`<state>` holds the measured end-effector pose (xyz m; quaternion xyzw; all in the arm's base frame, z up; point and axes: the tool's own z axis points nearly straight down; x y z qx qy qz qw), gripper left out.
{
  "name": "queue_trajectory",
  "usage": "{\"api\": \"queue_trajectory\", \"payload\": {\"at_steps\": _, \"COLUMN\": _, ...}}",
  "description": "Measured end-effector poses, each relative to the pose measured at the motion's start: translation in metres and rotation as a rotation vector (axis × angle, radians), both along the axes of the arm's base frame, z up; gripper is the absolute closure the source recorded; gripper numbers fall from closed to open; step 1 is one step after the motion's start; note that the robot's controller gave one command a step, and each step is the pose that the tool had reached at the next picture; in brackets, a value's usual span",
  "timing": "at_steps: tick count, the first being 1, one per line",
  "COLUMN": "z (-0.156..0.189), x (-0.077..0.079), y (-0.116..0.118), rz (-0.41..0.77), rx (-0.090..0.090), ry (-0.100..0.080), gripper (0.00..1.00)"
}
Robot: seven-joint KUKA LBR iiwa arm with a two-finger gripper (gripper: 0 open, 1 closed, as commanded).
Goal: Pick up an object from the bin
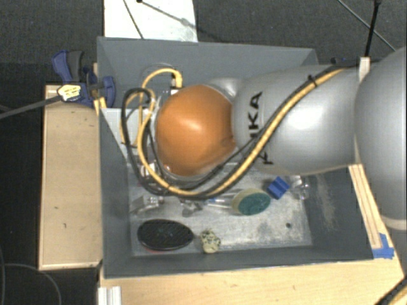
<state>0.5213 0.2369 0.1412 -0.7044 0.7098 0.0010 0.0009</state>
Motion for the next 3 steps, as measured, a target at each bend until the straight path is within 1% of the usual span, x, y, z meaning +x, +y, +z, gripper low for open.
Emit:
{"api": "queue_trajectory", "payload": {"at_steps": 1, "z": -0.053, "x": -0.041, "y": 0.0, "rz": 0.365, "rx": 0.003, "ry": -0.002, "gripper": 0.0}}
{"api": "queue_trajectory", "payload": {"at_steps": 2, "z": -0.05, "x": -0.038, "y": 0.0, "rz": 0.357, "rx": 0.003, "ry": -0.009, "gripper": 1.0}}
{"api": "queue_trajectory", "payload": {"at_steps": 3, "z": 0.128, "x": -0.029, "y": 0.012, "rz": 0.417, "rx": 0.001, "ry": -0.009, "gripper": 1.0}}
